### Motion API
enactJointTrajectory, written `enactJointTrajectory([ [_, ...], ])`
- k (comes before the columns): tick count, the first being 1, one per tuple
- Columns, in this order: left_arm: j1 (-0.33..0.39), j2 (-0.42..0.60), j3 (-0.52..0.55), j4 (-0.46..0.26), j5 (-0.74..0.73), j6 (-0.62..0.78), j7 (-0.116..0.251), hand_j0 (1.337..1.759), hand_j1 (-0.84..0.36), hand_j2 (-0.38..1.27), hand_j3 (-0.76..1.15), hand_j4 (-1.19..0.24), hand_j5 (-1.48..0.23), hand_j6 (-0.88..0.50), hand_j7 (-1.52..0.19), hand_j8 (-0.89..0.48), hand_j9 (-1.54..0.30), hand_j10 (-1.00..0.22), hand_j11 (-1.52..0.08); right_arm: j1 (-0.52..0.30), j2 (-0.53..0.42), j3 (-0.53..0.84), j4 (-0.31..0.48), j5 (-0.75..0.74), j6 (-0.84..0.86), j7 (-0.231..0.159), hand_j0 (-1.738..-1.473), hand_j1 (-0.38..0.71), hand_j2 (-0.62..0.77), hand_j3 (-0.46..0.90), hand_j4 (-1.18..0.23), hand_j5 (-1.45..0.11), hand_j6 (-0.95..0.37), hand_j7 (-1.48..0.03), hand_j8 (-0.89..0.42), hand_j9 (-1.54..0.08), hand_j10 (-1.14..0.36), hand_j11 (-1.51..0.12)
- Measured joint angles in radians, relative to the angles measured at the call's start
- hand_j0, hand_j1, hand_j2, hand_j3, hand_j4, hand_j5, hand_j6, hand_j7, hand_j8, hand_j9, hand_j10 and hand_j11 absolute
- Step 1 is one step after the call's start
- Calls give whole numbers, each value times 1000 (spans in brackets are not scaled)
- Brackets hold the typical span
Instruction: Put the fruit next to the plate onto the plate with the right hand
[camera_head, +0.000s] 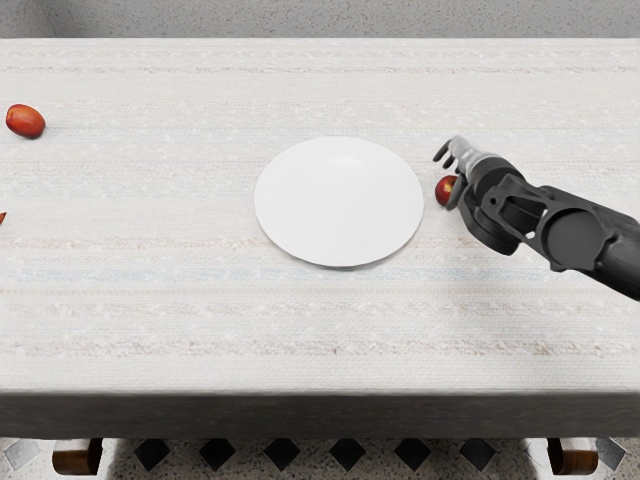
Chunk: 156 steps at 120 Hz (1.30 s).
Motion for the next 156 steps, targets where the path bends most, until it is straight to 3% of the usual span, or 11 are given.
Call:
enactJointTrajectory([
  [42, 0, 0, 0, 0, 0, 0, 0, 1658, 69, 47, 0, -233, -303, -233, -303, -233, -303, -233, -304, -4, 9, -1, -6, 2, 0, 0, -1658, 200, -86, 0, -442, -577, -444, -574, -441, -576, -443, -575],
  [62, 0, 0, 0, 0, 0, 0, 0, 1658, 69, 47, 0, -233, -303, -233, -304, -233, -304, -233, -304, -9, 11, -1, -4, -2, 2, -1, -1655, 260, -28, 0, -485, -614, -486, -618, -391, -632, -476, -630],
  [77, 0, 0, 0, 0, 0, 0, 0, 1658, 69, 47, 0, -233, -304, -233, -304, -233, -304, -233, -304, -9, 11, -1, -2, 2, 3, -2, -1652, 274, -28, 0, -513, -637, -450, -647, -353, -668, -468, -668],
  [91, 0, 0, 0, 0, 0, 0, -1, 1658, 69, 47, 0, -233, -304, -233, -304, -233, -304, -234, -304, -8, 12, -1, 0, 8, 4, -1, -1655, 313, 54, 0, -562, -631, -426, -675, -337, -676, -436, -695],
  [156, 0, 0, 0, 0, 0, 0, 0, 1658, 69, 47, 0, -233, -304, -233, -304, -233, -304, -233, -304, 4, 0, 10, 26, 71, 11, 0, -1656, 264, 150, 0, -583, -718, -507, -736, -410, -728, -495, -743],
])
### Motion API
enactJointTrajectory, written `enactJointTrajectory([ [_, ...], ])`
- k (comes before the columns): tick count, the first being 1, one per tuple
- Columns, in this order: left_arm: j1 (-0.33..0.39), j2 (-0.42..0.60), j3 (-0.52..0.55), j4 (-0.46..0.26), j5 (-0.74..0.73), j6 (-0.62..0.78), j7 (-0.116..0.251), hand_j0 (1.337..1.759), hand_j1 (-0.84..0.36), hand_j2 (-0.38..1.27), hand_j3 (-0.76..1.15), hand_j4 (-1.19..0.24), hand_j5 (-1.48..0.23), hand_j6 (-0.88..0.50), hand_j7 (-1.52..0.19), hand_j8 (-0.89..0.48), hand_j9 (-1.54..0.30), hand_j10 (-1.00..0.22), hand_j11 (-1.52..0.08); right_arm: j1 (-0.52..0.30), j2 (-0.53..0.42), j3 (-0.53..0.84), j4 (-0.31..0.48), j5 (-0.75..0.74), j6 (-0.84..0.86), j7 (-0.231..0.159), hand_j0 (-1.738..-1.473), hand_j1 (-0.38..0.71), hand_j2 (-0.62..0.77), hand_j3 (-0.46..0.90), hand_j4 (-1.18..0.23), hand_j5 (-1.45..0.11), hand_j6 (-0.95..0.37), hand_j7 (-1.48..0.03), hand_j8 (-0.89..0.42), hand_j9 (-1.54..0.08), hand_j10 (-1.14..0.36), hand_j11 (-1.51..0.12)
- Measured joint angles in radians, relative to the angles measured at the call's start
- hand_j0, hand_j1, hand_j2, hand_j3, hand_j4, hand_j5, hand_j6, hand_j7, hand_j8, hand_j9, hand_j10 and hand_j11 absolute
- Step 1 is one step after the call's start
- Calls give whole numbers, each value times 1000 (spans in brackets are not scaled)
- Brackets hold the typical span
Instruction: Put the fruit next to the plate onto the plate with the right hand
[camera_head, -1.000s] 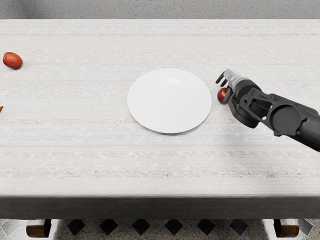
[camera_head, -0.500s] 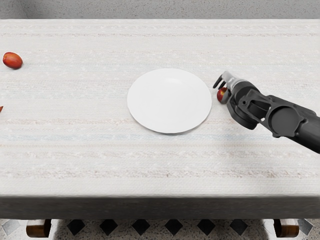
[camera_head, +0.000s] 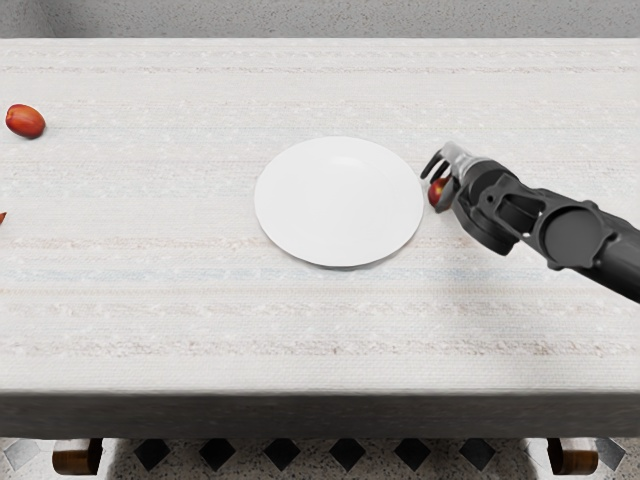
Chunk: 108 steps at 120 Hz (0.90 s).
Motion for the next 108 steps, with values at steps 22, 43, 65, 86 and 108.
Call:
enactJointTrajectory([
  [22, 0, 0, 0, 0, 0, 0, 0, 1658, 69, 47, 0, -233, -304, -233, -304, -233, -304, -233, -304, 28, -65, 6, 93, 51, -4, 0, -1657, 250, 173, 0, -573, -736, -543, -740, -441, -735, -530, -745],
  [43, 0, 0, 0, 0, 0, 0, 0, 1658, 69, 47, 0, -234, -304, -233, -304, -233, -304, -233, -304, 48, -111, 30, 177, 81, -7, 0, -1658, 249, 199, 0, -569, -746, -556, -743, -453, -741, -538, -747],
  [65, 0, 0, 0, 0, 0, 0, 0, 1658, 69, 47, 0, -233, -304, -233, -304, -233, -304, -233, -304, 52, -129, 62, 233, 90, -8, 0, -1658, 251, 209, 0, -569, -750, -563, -745, -458, -747, -544, -748],
  [86, 0, 0, 0, 0, 0, 0, 0, 1658, 69, 47, 0, -233, -303, -233, -303, -233, -303, -233, -303, 53, -126, 82, 264, 92, -8, 0, -1658, 253, 219, 0, -571, -753, -564, -748, -458, -752, -544, -752],
  [108, 0, 0, 0, 0, 0, 0, 0, 1658, 69, 47, 0, -233, -303, -233, -303, -233, -303, -233, -303, 54, -96, 91, 278, 92, -9, 0, -1658, 252, 224, 0, -572, -758, -566, -751, -458, -757, -545, -755],
])
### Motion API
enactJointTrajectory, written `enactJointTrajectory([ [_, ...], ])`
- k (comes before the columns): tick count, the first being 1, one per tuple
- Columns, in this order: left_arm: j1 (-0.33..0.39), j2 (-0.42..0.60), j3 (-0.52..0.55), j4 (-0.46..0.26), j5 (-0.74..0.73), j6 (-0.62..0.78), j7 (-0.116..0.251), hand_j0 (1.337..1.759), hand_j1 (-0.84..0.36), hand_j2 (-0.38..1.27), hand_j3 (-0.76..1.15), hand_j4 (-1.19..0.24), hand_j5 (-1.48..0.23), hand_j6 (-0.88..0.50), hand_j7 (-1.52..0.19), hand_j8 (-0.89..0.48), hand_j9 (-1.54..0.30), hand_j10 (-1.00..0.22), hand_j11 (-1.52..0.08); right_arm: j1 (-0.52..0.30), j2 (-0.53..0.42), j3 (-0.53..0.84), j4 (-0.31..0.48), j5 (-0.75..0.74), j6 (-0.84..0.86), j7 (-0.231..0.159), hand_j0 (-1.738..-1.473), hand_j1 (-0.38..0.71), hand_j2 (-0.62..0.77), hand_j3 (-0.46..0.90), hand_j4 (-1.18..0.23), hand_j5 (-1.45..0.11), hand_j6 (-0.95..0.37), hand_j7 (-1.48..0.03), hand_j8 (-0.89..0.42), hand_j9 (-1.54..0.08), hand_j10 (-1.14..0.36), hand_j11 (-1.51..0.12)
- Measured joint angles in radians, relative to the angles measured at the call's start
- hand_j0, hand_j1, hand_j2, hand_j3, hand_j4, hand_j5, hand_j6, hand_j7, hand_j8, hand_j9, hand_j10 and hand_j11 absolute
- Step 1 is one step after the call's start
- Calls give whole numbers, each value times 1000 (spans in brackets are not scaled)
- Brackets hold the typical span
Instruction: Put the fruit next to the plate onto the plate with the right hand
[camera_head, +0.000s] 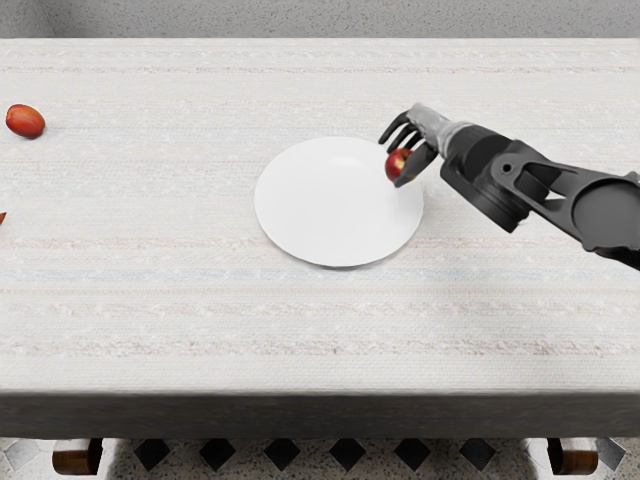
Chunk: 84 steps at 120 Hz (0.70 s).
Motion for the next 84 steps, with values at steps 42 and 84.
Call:
enactJointTrajectory([
  [42, 0, 0, 0, 0, 0, 0, 0, 1658, 69, 47, 0, -233, -304, -233, -304, -233, -304, -233, -304, 15, 75, 3, -1, -2, -1, 0, -1658, 247, 245, 0, -574, -762, -579, -754, -472, -764, -561, -757],
  [84, 0, 0, 0, 0, 0, 0, -1, 1658, 69, 47, 0, -233, -304, -233, -304, -233, -304, -233, -304, 5, 122, -4, -8, -3, -11, 0, -1658, 255, 264, 0, -581, -771, -576, -764, -471, -777, -556, -768],
])
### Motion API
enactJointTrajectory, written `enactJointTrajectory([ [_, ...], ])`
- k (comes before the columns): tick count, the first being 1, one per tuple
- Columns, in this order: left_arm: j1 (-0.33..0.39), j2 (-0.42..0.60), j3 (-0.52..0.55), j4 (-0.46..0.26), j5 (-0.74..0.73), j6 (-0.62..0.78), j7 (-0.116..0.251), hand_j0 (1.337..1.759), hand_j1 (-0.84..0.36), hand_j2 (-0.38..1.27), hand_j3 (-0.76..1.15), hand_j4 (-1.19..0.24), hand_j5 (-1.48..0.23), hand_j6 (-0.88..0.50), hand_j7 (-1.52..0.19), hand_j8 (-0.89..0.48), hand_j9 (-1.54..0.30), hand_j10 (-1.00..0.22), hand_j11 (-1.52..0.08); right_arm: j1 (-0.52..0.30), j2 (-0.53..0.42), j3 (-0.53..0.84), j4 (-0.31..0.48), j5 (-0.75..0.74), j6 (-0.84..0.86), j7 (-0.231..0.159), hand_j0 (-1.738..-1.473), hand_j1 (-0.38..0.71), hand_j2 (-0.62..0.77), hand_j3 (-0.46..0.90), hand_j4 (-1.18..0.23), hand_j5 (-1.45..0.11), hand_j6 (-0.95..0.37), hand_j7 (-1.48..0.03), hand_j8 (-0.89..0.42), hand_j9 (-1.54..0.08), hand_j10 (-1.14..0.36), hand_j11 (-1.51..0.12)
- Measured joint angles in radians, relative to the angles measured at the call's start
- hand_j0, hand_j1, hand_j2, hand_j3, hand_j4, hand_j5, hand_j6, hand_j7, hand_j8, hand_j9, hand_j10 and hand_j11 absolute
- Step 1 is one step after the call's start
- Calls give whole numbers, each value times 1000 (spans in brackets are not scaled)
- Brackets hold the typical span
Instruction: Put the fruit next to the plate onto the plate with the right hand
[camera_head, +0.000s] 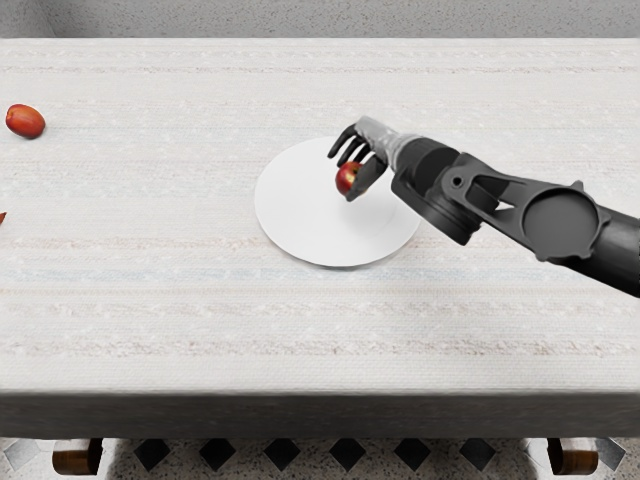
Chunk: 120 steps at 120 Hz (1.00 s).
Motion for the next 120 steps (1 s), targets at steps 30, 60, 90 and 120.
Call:
enactJointTrajectory([
  [30, 0, 0, 0, 0, 0, 0, 0, 1658, 69, 47, 0, -233, -304, -233, -304, -233, -304, -233, -304, -12, 27, -7, -8, -4, -8, 0, -1658, 242, 224, 0, -581, -776, -571, -766, -465, -781, -552, -773],
  [60, 0, 0, 0, 0, 0, 0, 0, 1658, 69, 47, 0, -233, -304, -233, -304, -233, -304, -233, -304, -30, 30, -9, -9, -9, -25, 0, -1658, 252, 238, 0, -581, -776, -568, -766, -463, -781, -548, -774],
  [90, 0, 0, 0, 0, 0, 0, 0, 1658, 69, 47, 0, -233, -304, -233, -304, -233, -304, -233, -304, -43, 31, -9, -9, -13, -28, 0, -1658, 253, 238, 0, -580, -773, -566, -764, -460, -778, -546, -772],
  [120, 0, 0, 0, 0, 0, 0, 1, 1658, 69, 47, 0, -233, -304, -233, -304, -233, -304, -233, -304, -48, 41, -11, -11, -15, -28, 0, -1658, 255, 231, 0, -576, -766, -564, -758, -459, -770, -544, -765],
])
